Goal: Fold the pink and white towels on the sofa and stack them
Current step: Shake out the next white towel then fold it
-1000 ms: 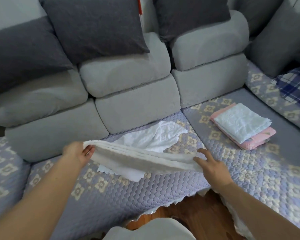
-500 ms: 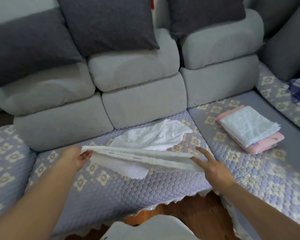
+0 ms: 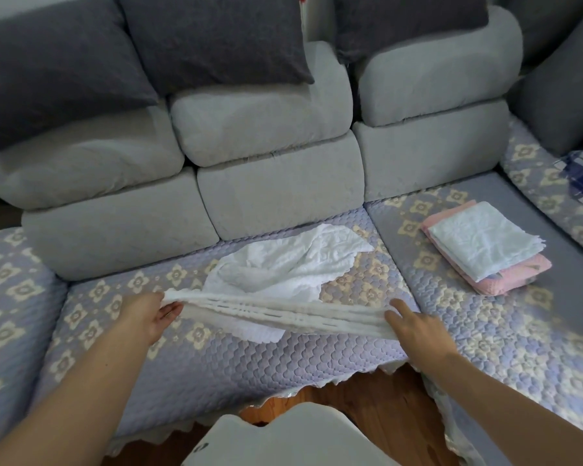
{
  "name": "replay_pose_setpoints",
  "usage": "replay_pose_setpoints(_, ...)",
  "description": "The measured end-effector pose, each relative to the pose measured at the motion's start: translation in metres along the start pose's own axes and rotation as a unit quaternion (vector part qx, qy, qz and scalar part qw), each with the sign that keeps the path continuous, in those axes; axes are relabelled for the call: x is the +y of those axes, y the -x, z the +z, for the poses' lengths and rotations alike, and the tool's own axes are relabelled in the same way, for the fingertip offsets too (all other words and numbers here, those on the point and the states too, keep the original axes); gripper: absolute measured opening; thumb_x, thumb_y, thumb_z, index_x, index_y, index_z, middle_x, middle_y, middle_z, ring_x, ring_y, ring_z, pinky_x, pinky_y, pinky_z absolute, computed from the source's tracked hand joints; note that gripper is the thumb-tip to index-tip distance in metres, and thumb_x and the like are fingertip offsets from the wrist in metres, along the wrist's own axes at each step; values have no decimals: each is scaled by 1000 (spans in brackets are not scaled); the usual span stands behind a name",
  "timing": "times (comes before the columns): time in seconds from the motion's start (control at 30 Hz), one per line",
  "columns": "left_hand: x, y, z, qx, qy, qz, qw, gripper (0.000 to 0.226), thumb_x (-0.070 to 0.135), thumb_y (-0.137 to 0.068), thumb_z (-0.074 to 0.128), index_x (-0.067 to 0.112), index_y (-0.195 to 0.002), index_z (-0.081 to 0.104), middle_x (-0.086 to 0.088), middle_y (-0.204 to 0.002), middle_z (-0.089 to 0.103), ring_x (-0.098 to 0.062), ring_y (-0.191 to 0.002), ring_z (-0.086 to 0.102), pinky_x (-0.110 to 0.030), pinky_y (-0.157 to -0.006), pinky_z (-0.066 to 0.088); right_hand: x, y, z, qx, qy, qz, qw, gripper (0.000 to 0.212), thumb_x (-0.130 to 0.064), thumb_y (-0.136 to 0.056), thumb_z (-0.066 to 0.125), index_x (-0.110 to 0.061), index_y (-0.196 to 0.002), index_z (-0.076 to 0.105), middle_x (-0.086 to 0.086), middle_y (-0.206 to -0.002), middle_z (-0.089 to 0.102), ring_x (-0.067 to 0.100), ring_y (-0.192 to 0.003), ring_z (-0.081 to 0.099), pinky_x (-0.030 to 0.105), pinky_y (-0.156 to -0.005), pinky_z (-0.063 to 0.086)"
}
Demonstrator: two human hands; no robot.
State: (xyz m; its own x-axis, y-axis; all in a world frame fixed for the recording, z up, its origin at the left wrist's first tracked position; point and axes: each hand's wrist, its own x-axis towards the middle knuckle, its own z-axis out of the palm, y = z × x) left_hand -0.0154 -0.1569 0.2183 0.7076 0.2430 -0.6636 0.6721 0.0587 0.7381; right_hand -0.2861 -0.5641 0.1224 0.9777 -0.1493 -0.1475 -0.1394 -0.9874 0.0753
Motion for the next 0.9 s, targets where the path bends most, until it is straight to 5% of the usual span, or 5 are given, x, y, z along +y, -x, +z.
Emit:
replay_pose_setpoints(0.07,-8,-2,-4,2,-2,-10,1000,39,4,-106,42,-5,-144,39,-24,-136,54,-27,-81,59,-41,-94,50,-7,2,-3,-31,4,47,998,48,-1,-36,92,-10,-71,62,9,-72,57,21,-36,47,25,-37,31)
replay_pose_setpoints(0.2,-34,14,1,-27,3,-25,999,37,7,-106,43,-7,-141,41,-19,-114,56,-30,-92,61,-40,-93,49,-24,-1,-12,-144,-62,265,951,21,-10,-93,55,-18,-111,63,-1,-103,65,18,-90,66,30,-67,52)
replay_pose_setpoints(0.4,-66,45,-14,-26,66,-67,995,24,6,-106,44,-3,-128,48,-18,-103,58,-28,-89,59,-40,-96,47,-31,-12,9,-106,-369,556,738,20,-10,-90,54,0,-102,67,17,-99,67,35,-90,65,40,-80,57)
replay_pose_setpoints(0.47,-71,51,-21,-19,86,-73,993,20,6,-106,44,0,-124,48,-18,-100,57,-28,-89,58,-41,-99,47,-37,-11,18,-96,-392,582,706,22,-10,-92,56,2,-106,68,20,-100,66,38,-96,64,41,-79,54)
replay_pose_setpoints(0.9,-91,53,-39,-25,112,-72,991,26,5,-106,45,-5,-130,47,-19,-106,59,-30,-96,61,-41,-94,48,-47,11,51,-68,-286,505,811,12,-6,-95,52,0,-101,61,21,-103,64,37,-96,59,40,-77,46)
